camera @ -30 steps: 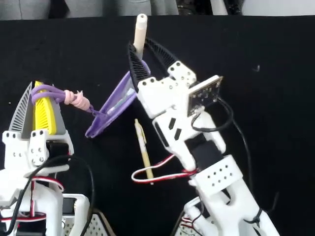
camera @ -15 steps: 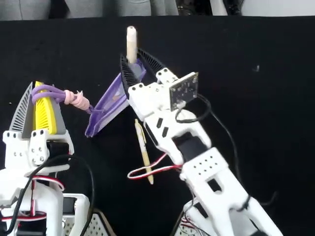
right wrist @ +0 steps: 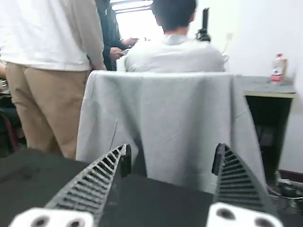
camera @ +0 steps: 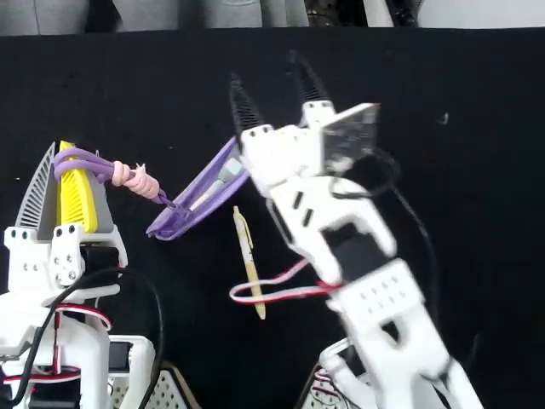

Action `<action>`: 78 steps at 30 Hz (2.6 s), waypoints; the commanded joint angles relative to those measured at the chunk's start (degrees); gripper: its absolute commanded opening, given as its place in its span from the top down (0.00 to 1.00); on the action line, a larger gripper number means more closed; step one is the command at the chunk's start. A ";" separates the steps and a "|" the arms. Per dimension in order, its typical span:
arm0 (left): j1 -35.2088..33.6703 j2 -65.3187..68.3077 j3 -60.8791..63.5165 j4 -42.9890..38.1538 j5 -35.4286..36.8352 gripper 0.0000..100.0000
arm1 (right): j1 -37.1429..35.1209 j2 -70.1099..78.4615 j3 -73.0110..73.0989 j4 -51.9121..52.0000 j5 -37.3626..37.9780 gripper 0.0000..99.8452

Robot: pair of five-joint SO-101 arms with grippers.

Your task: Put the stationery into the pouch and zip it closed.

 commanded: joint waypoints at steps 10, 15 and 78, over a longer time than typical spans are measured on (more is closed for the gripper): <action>-0.66 0.00 8.57 -11.08 0.18 0.97 | 2.37 -17.80 -1.45 41.05 9.76 0.73; -7.16 0.00 12.44 -16.00 0.53 0.97 | 0.53 -18.68 9.19 41.05 9.76 0.73; -11.82 14.59 12.62 -23.21 0.62 0.97 | -16.09 -18.33 34.59 24.79 10.11 0.73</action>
